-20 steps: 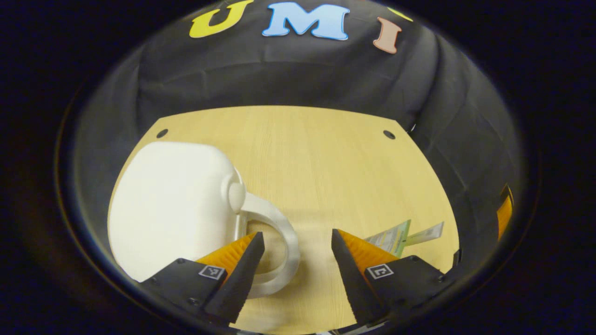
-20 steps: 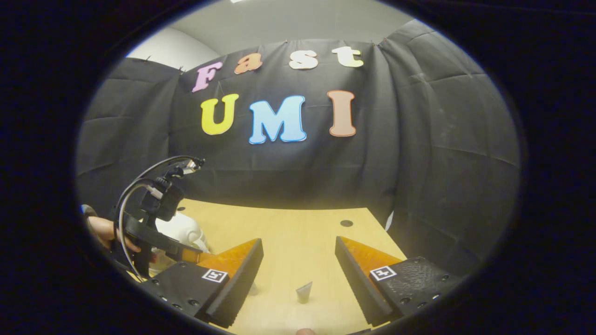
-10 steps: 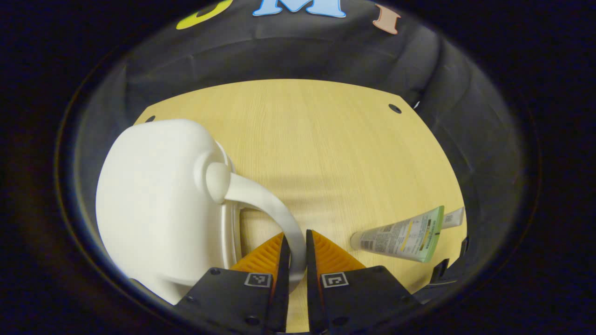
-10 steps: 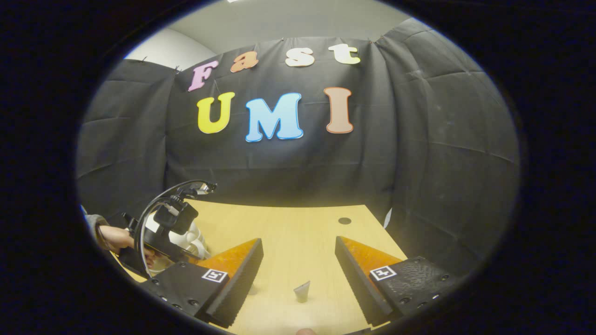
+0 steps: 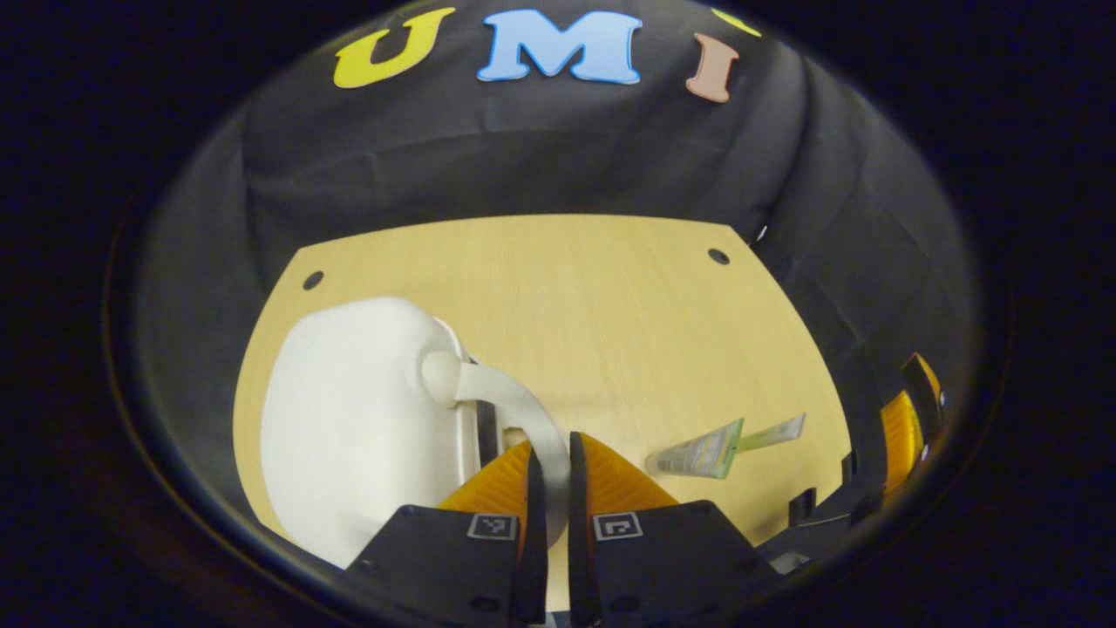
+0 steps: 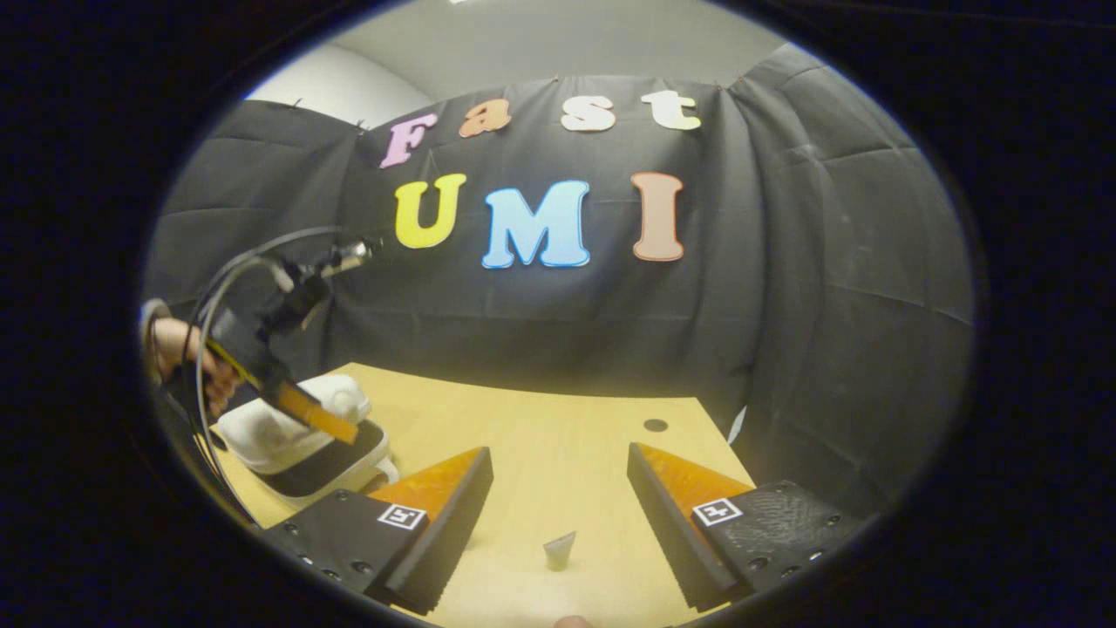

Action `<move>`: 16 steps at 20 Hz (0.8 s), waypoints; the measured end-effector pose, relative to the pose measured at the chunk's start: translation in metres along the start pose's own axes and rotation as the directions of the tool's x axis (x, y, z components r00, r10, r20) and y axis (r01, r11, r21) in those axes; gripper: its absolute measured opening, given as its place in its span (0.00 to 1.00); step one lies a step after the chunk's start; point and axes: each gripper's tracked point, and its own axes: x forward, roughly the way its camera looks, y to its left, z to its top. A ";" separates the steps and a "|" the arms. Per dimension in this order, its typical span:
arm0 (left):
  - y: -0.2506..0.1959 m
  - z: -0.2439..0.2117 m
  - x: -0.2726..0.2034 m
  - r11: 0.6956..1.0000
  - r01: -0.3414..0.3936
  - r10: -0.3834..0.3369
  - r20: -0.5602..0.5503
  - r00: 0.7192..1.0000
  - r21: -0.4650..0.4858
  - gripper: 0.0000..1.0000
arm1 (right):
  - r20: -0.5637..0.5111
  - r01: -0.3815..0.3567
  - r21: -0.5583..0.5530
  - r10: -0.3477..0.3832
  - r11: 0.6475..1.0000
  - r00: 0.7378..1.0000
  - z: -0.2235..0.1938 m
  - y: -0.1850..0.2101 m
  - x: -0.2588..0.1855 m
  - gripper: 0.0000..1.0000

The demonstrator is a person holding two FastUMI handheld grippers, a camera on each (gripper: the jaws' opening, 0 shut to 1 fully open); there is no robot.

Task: First open the suitcase, pack the skin care products into it, and then close the suitcase.

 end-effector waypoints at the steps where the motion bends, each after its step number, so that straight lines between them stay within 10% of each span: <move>1: 0.016 0.017 -0.021 1.000 -0.024 0.024 0.036 0.999 0.008 0.17 | -0.003 -0.008 -0.008 0.008 1.000 1.000 0.000 0.002 0.000 0.94; 7: 0.162 0.078 -0.112 0.968 -0.251 0.241 0.210 0.947 0.021 0.17 | 0.009 0.024 -0.006 -0.024 1.000 1.000 0.004 0.021 0.000 0.94; 16: 0.334 0.074 -0.132 0.948 -0.311 0.318 0.236 0.918 -0.068 0.17 | 0.035 0.145 0.007 -0.145 0.989 0.989 0.030 0.074 -0.004 0.94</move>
